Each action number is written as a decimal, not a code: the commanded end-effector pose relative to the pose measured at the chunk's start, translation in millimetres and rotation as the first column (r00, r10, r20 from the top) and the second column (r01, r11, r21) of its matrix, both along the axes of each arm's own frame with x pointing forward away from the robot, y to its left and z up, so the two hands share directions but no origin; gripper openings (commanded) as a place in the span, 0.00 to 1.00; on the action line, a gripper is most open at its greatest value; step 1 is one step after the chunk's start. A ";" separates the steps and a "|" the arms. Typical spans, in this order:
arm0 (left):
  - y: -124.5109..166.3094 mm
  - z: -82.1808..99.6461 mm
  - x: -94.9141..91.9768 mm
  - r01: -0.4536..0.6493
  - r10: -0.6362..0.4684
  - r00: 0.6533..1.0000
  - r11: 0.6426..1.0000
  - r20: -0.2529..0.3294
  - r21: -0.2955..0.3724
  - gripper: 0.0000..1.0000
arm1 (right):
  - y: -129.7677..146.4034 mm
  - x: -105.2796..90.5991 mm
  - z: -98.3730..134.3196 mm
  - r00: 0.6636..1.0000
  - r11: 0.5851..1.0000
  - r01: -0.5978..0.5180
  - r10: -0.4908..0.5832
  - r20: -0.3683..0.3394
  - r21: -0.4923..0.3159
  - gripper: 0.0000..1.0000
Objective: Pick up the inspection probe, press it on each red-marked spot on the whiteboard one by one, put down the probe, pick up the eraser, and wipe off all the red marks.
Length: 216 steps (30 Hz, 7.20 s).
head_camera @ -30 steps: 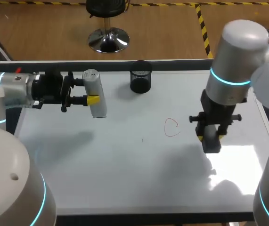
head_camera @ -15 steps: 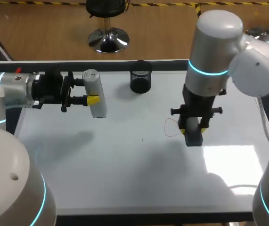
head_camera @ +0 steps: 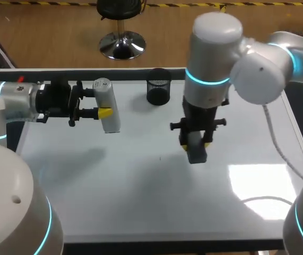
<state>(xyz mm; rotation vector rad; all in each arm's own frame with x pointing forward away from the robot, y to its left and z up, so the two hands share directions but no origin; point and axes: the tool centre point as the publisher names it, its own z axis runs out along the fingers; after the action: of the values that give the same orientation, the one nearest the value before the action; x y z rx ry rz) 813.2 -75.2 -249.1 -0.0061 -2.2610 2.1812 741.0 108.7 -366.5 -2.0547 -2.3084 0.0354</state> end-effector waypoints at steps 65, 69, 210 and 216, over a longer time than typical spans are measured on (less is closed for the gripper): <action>-0.3 1.2 -1.2 -0.004 0.004 1.000 1.000 0.002 0.000 0.00 | 7.1 52.8 -75.1 0.997 0.991 0.030 -0.020 -0.074 0.130 0.00; -0.3 1.2 -1.2 -0.004 0.004 1.000 1.000 0.002 0.000 0.00 | -4.9 52.9 -77.8 0.997 0.991 0.042 -0.033 -0.074 0.125 0.00; -0.3 1.2 -1.2 -0.004 0.004 1.000 1.000 0.002 0.000 0.00 | -137.3 34.2 -18.5 0.999 0.997 0.049 -0.050 -0.013 -0.060 0.00; -0.3 1.2 -1.2 -0.004 0.004 1.000 1.000 0.002 0.000 0.00 | -153.7 32.1 -18.0 0.997 0.994 0.070 -0.071 -0.011 -0.084 0.00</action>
<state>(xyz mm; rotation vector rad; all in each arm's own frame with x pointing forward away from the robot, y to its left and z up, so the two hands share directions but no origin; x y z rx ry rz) 813.2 -75.2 -249.1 -0.0061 -2.2610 2.1811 777.4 -37.9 -389.0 -2.1689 -2.2600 0.1638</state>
